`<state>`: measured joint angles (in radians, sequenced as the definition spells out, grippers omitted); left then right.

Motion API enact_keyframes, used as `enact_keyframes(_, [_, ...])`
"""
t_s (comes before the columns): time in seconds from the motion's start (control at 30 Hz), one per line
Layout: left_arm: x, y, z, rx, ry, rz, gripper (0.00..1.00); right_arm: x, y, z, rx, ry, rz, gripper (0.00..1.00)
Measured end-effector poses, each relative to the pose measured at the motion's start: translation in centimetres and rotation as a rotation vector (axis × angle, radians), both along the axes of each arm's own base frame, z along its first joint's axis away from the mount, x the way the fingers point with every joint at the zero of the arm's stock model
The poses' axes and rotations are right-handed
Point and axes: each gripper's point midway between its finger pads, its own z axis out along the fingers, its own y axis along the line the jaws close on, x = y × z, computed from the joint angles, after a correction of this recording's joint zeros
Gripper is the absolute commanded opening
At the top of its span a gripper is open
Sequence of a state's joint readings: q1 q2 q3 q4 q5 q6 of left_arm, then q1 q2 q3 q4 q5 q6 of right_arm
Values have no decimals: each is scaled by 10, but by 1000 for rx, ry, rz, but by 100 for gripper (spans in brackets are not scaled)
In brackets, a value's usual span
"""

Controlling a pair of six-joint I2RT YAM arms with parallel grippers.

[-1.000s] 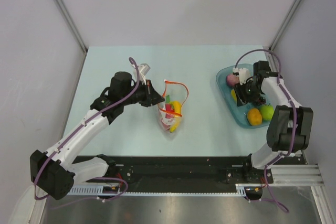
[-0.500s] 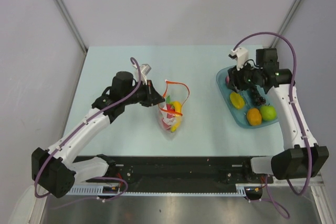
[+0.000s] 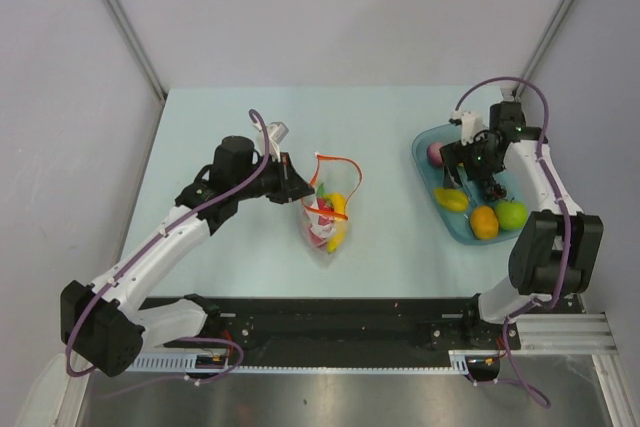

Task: Place the food in the zip-top bag and seal the zipper
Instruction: Pick up the fake fruit from the bin.

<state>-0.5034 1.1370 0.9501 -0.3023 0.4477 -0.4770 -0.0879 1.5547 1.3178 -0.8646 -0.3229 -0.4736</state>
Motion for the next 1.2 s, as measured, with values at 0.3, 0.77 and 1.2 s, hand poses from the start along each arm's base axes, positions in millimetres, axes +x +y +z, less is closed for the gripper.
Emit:
enact_keyframes(0.3, [0, 0, 0, 0, 0, 0, 1, -7, -2, -52, -137, 65, 247, 95])
enact_keyframes(0.77, [0, 0, -2, 6, -2, -4, 0, 9, -7, -106, -249, 75, 414, 70])
enact_keyframes(1.2, [0, 0, -2, 6, -2, -4, 0, 8, -19, -59, -226, -29, 365, 41])
